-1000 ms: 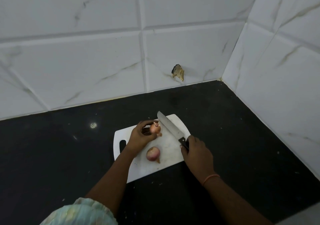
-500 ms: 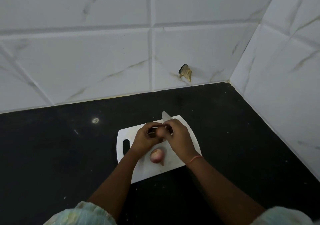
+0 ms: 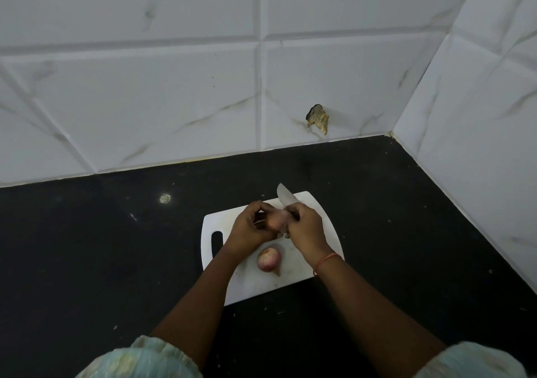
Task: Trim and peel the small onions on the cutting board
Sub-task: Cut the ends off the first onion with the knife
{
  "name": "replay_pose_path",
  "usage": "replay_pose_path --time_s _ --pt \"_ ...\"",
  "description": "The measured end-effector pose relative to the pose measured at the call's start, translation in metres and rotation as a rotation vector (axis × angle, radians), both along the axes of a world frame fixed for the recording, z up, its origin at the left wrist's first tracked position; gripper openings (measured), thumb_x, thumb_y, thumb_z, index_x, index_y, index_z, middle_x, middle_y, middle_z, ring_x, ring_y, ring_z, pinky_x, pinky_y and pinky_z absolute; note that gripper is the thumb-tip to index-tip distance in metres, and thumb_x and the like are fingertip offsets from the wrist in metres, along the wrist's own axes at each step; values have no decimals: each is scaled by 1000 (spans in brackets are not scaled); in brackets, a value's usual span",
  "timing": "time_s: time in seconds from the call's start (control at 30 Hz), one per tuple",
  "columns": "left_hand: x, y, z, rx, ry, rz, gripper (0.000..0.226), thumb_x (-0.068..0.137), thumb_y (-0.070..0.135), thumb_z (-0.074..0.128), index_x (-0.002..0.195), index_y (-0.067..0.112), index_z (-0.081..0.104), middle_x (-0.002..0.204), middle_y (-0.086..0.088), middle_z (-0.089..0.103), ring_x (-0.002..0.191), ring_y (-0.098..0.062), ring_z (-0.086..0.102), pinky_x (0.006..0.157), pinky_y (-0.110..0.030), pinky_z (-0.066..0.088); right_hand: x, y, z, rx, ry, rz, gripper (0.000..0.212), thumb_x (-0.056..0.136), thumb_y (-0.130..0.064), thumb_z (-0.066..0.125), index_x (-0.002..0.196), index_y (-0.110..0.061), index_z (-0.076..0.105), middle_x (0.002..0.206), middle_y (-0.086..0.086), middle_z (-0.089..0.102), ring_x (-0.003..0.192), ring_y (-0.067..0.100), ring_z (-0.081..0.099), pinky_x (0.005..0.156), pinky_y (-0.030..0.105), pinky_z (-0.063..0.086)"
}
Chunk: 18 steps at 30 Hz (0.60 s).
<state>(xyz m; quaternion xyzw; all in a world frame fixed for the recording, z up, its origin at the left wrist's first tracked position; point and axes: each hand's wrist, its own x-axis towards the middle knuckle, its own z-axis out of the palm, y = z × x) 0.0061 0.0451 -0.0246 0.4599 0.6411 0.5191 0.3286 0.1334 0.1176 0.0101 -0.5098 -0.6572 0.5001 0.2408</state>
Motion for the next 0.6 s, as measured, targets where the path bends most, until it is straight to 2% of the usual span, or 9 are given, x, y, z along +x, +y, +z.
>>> replay_pose_path --time_s 0.07,0.2,0.3,0.37,0.47,0.53,0.6 --pt "0 0 1 2 -10 2 45 66 9 89 103 15 65 110 0 67 106 -17 67 93 -42 57 -1 -1 2 -86 49 -54 11 97 -14 55 99 -14 66 97 4 68 89 18 65 69 25 56" --pt "1 -1 3 0 -43 10 44 65 10 89 101 16 64 111 -5 67 106 -22 68 93 -40 57 -5 -4 4 -331 216 -177 15 98 -14 54 91 -14 67 90 10 69 78 19 65 76 36 58" --pt "-1 -4 4 1 -85 44 44 69 0 86 103 10 58 109 -4 65 104 -18 68 89 -34 58 -6 -5 8 -494 364 -271 17 99 -12 52 91 -8 66 77 9 63 66 16 58 71 35 55" --pt "-3 -5 5 4 -115 83 46 72 -2 84 106 5 54 110 -3 63 102 -11 67 85 -28 57 -1 -2 12 -520 474 -337 15 98 -9 53 90 -5 65 72 9 59 59 14 54 62 31 53" --pt "-3 -5 6 -8 -124 96 48 72 4 86 108 9 54 113 -1 64 105 -11 67 85 -27 58 14 6 17 -279 349 -340 11 94 -5 60 86 -9 66 79 10 66 61 13 59 59 28 56" --pt "-1 -4 6 -12 -136 99 50 72 6 87 108 12 55 114 1 64 105 -11 67 86 -27 58 25 11 16 -48 126 -281 11 93 -6 60 92 -9 70 86 7 69 68 12 63 67 32 58" --pt "0 -4 6 -9 -135 99 50 72 7 87 110 13 55 114 2 65 107 -11 66 86 -26 58 35 15 11 164 -85 -196 16 92 -6 58 98 -10 72 92 2 70 80 12 63 77 30 55"
